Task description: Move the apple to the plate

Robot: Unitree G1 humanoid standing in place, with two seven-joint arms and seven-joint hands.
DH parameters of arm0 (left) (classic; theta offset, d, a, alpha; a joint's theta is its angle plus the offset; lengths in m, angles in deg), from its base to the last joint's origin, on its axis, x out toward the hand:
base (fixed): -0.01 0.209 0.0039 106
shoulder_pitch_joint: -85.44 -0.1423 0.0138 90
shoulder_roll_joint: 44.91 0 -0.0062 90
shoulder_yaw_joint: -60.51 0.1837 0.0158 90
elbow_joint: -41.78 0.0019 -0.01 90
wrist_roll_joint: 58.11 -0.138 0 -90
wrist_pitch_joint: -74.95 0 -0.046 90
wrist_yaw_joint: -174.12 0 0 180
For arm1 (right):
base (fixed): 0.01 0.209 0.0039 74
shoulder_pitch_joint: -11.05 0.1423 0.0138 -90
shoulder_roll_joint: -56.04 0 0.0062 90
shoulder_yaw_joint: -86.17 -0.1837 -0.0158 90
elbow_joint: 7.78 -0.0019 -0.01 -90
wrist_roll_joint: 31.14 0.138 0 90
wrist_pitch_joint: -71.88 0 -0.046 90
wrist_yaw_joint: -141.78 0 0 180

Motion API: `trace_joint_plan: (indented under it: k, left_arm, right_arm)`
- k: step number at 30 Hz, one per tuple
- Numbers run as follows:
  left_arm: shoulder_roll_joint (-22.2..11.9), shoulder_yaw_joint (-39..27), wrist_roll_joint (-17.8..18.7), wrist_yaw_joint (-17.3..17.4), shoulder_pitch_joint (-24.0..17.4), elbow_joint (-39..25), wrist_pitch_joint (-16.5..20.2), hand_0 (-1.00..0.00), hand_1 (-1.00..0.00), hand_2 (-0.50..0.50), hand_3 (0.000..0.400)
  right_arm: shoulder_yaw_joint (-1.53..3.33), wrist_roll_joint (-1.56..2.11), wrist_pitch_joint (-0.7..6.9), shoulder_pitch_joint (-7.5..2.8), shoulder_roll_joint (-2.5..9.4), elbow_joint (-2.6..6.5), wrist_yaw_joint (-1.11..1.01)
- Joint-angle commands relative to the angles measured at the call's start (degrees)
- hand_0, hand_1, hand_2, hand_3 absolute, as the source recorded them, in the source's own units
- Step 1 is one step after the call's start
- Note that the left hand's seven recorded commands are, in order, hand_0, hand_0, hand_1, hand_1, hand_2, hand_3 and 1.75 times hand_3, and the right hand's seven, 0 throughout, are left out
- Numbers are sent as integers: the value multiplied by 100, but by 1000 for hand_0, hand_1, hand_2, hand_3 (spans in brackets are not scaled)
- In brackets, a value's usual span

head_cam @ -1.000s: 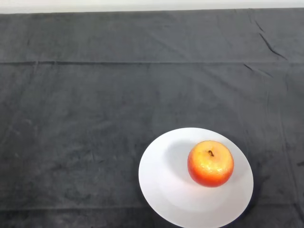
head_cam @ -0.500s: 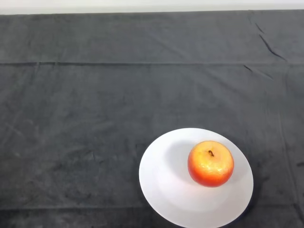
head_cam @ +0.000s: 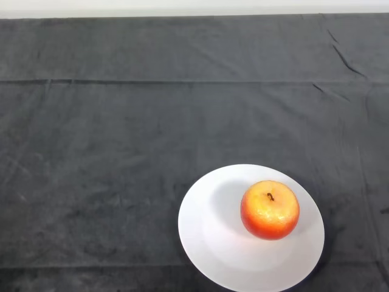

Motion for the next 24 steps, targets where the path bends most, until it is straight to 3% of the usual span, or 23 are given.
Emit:
trace_joint_plan:
  k: [1,24]
  left_arm:
    - [122,7,-148,-55,103,-189,28,0,0,0,0]
    - [156,48,-185,84,147,-179,51,0,0,0,0]
  right_arm:
    - [-68,161,8,-99,-66,-93,8]
    - [-67,160,7,-100,-65,-95,8]
